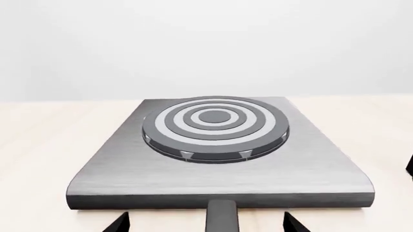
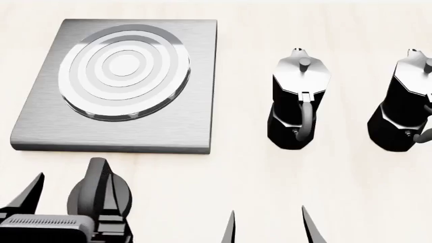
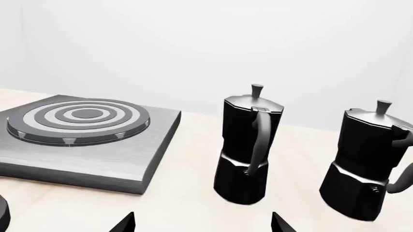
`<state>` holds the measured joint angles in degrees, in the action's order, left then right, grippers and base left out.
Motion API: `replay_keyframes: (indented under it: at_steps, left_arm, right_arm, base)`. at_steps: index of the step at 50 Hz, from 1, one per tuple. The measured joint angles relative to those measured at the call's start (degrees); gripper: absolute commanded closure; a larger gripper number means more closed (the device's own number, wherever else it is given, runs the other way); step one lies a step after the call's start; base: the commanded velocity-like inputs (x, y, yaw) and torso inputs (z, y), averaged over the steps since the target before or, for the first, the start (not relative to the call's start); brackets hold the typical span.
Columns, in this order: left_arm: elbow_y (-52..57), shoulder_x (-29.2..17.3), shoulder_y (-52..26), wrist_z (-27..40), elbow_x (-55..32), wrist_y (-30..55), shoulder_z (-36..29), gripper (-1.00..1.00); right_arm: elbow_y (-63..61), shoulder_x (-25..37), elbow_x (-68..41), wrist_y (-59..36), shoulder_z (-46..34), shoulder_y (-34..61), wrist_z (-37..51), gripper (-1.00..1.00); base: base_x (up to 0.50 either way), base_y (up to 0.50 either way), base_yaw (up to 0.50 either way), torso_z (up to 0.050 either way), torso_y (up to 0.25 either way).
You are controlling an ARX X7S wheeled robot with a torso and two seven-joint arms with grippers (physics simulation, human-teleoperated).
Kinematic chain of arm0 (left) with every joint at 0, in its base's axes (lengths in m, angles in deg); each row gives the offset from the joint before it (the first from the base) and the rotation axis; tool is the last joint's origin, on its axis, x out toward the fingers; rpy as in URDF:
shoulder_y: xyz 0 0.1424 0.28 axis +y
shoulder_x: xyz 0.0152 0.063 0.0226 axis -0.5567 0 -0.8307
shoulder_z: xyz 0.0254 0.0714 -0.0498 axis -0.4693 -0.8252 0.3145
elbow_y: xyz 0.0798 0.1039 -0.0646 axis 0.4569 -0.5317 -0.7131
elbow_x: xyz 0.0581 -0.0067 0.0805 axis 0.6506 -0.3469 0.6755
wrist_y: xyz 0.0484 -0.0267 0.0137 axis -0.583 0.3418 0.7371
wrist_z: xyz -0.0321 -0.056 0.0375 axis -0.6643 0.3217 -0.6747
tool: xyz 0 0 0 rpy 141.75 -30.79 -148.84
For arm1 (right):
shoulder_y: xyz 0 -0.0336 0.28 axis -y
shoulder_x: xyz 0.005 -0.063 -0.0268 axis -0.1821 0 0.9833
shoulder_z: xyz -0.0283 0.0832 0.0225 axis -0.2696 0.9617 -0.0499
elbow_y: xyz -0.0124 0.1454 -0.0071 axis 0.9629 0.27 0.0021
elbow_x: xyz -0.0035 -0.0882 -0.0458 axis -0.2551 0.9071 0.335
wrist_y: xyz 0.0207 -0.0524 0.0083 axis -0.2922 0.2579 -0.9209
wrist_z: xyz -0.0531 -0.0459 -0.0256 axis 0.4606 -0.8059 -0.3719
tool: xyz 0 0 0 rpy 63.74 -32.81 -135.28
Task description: Turn off the stove.
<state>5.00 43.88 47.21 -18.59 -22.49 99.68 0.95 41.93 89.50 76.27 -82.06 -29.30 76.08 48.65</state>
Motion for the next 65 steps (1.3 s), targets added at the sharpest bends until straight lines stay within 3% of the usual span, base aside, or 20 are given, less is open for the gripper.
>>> replay_keyframes:
  at_steps: [65]
  left_arm:
    - [-12.1,0.6,-3.6,2.3,-1.1,-2.9,0.0,-1.0]
  right_arm:
    - [0.1,1.2,-0.8,0.0,-1.3,0.5,1.2,-1.0]
  base:
    - [0.0,0.0,0.0,0.0,0.0]
